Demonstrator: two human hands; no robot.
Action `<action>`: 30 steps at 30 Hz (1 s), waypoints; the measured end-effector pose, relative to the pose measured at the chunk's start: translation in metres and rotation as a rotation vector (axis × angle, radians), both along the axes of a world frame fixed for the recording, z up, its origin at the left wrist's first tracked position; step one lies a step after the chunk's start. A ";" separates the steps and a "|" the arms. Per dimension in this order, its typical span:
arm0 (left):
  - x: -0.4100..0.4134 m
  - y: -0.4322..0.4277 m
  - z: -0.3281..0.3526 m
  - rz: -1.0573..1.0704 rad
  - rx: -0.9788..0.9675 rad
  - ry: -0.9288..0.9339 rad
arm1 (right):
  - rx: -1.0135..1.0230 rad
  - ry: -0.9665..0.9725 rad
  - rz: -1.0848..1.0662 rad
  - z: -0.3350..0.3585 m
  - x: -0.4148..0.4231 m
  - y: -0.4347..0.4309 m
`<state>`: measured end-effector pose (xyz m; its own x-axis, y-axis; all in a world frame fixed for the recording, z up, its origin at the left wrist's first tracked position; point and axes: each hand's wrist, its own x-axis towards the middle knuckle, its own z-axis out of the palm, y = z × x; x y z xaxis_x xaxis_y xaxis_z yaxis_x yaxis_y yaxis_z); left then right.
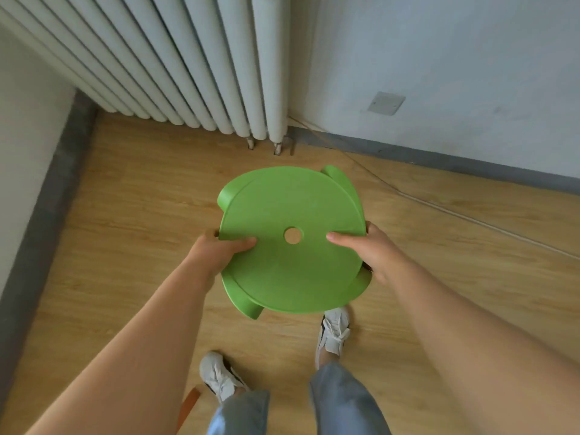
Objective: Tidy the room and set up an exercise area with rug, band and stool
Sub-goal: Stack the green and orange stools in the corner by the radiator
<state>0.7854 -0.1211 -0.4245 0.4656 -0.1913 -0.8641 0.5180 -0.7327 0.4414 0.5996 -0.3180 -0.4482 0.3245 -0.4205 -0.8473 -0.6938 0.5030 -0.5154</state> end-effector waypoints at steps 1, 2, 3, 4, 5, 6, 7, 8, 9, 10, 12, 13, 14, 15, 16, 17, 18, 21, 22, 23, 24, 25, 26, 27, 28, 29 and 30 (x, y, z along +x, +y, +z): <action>-0.005 -0.022 0.001 -0.019 -0.007 -0.014 | 0.002 -0.005 -0.014 0.000 -0.011 -0.017; -0.011 -0.044 0.002 -0.042 -0.014 -0.019 | -0.001 -0.009 -0.023 0.001 -0.021 -0.034; -0.019 -0.066 0.001 -0.065 -0.024 -0.026 | 0.002 -0.016 -0.041 0.003 -0.032 -0.051; -0.025 -0.088 0.001 -0.083 -0.039 -0.026 | 0.003 -0.017 -0.058 0.007 -0.041 -0.067; -0.030 -0.101 0.002 -0.095 -0.058 -0.025 | -0.005 -0.014 -0.076 0.006 -0.047 -0.076; -0.040 -0.130 0.002 -0.131 -0.071 -0.017 | -0.018 -0.001 -0.130 0.007 -0.062 -0.097; -0.046 -0.146 0.003 -0.149 -0.080 -0.018 | -0.029 0.003 -0.167 0.007 -0.071 -0.109; -0.054 -0.167 0.003 -0.174 -0.090 -0.024 | -0.036 0.004 -0.211 0.008 -0.082 -0.124; -0.059 -0.184 0.005 -0.193 -0.100 -0.018 | -0.047 0.007 -0.239 0.008 -0.090 -0.136; -0.065 -0.199 0.006 -0.205 -0.109 -0.013 | -0.058 0.010 -0.270 0.011 -0.096 -0.146; -0.073 -0.230 0.005 -0.229 -0.124 0.009 | -0.076 0.014 -0.331 0.012 -0.108 -0.167; -0.077 -0.248 0.004 -0.247 -0.131 0.024 | -0.086 0.026 -0.363 0.012 -0.115 -0.180; -0.082 -0.262 0.002 -0.269 -0.129 0.031 | -0.090 0.042 -0.394 0.011 -0.122 -0.190; -0.084 -0.278 0.000 -0.285 -0.127 0.039 | -0.092 0.047 -0.425 0.009 -0.128 -0.202; -0.087 -0.288 -0.002 -0.306 -0.128 0.040 | -0.092 0.046 -0.445 0.009 -0.132 -0.209; -0.088 -0.298 -0.003 -0.325 -0.129 0.037 | -0.098 0.046 -0.460 0.009 -0.135 -0.216; -0.091 -0.311 -0.007 -0.343 -0.129 0.041 | -0.093 0.050 -0.477 0.008 -0.139 -0.227; -0.101 -0.344 -0.011 -0.367 -0.121 0.047 | -0.087 0.060 -0.517 0.004 -0.152 -0.251; -0.105 -0.359 -0.016 -0.377 -0.109 0.049 | -0.087 0.059 -0.531 0.001 -0.157 -0.262; -0.107 -0.368 -0.020 -0.382 -0.104 0.050 | -0.092 0.054 -0.542 -0.002 -0.161 -0.270; -0.110 -0.379 -0.023 -0.386 -0.105 0.053 | -0.089 0.046 -0.550 -0.004 -0.164 -0.279; -0.114 -0.389 -0.026 -0.394 -0.104 0.060 | -0.088 0.044 -0.557 -0.007 -0.168 -0.287; -0.121 -0.401 -0.031 -0.399 -0.095 0.064 | -0.088 0.047 -0.559 -0.009 -0.173 -0.298; -0.126 -0.410 -0.035 -0.401 -0.086 0.059 | -0.096 0.058 -0.553 -0.013 -0.176 -0.307; -0.131 -0.419 -0.038 -0.398 -0.077 0.054 | -0.106 0.066 -0.536 -0.018 -0.179 -0.318; -0.136 -0.428 -0.041 -0.380 -0.066 0.054 | -0.113 0.067 -0.516 -0.021 -0.181 -0.329; -0.141 -0.438 -0.043 -0.360 -0.054 0.056 | -0.113 0.067 -0.493 -0.023 -0.184 -0.342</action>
<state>0.6439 -0.5588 -0.4677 0.3122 -0.3807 -0.8704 0.2554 -0.8488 0.4629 0.4152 -0.6596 -0.4716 0.0106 -0.5998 -0.8001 -0.4211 0.7231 -0.5476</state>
